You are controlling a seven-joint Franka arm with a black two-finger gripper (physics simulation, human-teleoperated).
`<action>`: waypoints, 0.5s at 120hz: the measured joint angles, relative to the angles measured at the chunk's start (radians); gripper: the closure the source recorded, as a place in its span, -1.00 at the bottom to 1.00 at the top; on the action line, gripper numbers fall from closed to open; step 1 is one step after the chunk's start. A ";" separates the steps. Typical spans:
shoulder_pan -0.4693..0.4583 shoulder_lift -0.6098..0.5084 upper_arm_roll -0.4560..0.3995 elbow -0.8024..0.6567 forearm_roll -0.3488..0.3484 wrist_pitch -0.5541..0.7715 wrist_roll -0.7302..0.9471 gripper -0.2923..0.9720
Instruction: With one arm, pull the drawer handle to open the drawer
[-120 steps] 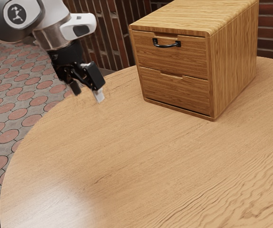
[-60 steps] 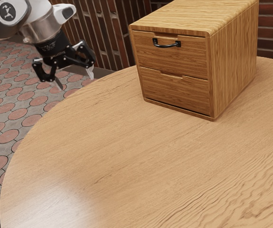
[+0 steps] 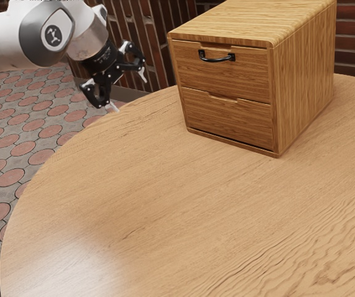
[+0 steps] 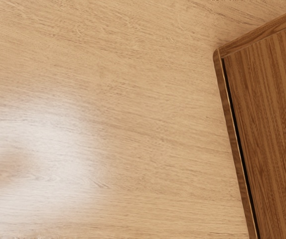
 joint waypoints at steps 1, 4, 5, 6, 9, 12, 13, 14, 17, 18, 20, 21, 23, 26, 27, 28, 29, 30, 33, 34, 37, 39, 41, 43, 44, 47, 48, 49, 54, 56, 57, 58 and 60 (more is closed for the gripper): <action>-0.001 0.003 0.000 0.002 -0.001 0.003 -0.006 -0.54; 0.000 0.018 -0.001 0.013 -0.006 0.010 -0.026 -0.54; 0.002 0.024 -0.001 0.019 -0.008 0.013 -0.032 -0.54; 0.004 0.032 -0.002 0.026 -0.011 0.014 -0.038 -0.54; 0.011 0.055 -0.002 0.051 -0.019 0.019 -0.055 -0.54; 0.017 0.074 -0.002 0.071 -0.025 0.024 -0.072 -0.54; 0.019 0.078 -0.002 0.076 -0.027 0.026 -0.077 -0.54; 0.020 0.083 -0.002 0.081 -0.029 0.028 -0.082 -0.54; 0.026 0.094 -0.001 0.092 -0.036 0.033 -0.097 -0.54; 0.028 0.097 -0.001 0.095 -0.037 0.035 -0.102 -0.54; 0.031 0.103 -0.002 0.102 -0.041 0.038 -0.112 -0.54; 0.032 0.106 -0.002 0.107 -0.042 0.040 -0.117 -0.54; 0.033 0.112 -0.002 0.117 -0.045 0.042 -0.127 -0.54; 0.034 0.120 -0.003 0.132 -0.048 0.046 -0.141 -0.54; 0.034 0.124 -0.003 0.139 -0.049 0.047 -0.145 -0.54; 0.034 0.129 -0.003 0.147 -0.050 0.049 -0.150 -0.54; 0.035 0.134 -0.003 0.156 -0.051 0.050 -0.154 -0.54; 0.035 0.143 -0.003 0.170 -0.052 0.051 -0.158 -0.54; 0.035 0.167 -0.003 0.207 -0.054 0.054 -0.171 -0.54; 0.036 0.176 -0.003 0.221 -0.054 0.054 -0.175 -0.54; 0.036 0.201 -0.003 0.258 -0.056 0.057 -0.187 -0.54; 0.037 0.219 -0.003 0.285 -0.056 0.058 -0.195 -0.54; 0.038 0.236 -0.003 0.311 -0.056 0.059 -0.202 -0.54; 0.038 0.250 -0.003 0.333 -0.057 0.060 -0.209 -0.54; 0.038 0.256 -0.003 0.343 -0.057 0.061 -0.213 -0.54; 0.038 0.270 -0.003 0.363 -0.058 0.063 -0.223 -0.54; 0.037 0.274 -0.004 0.368 -0.058 0.064 -0.227 -0.54; 0.037 0.277 -0.004 0.372 -0.058 0.065 -0.230 -0.54; 0.037 0.287 -0.012 0.385 -0.059 0.071 -0.246 -0.54; 0.037 0.291 -0.016 0.389 -0.059 0.073 -0.252 -0.54; 0.037 0.293 -0.019 0.390 -0.059 0.074 -0.255 -0.54; 0.037 0.296 -0.022 0.391 -0.059 0.075 -0.258 -0.54; 0.037 0.299 -0.027 0.393 -0.059 0.077 -0.264 -0.54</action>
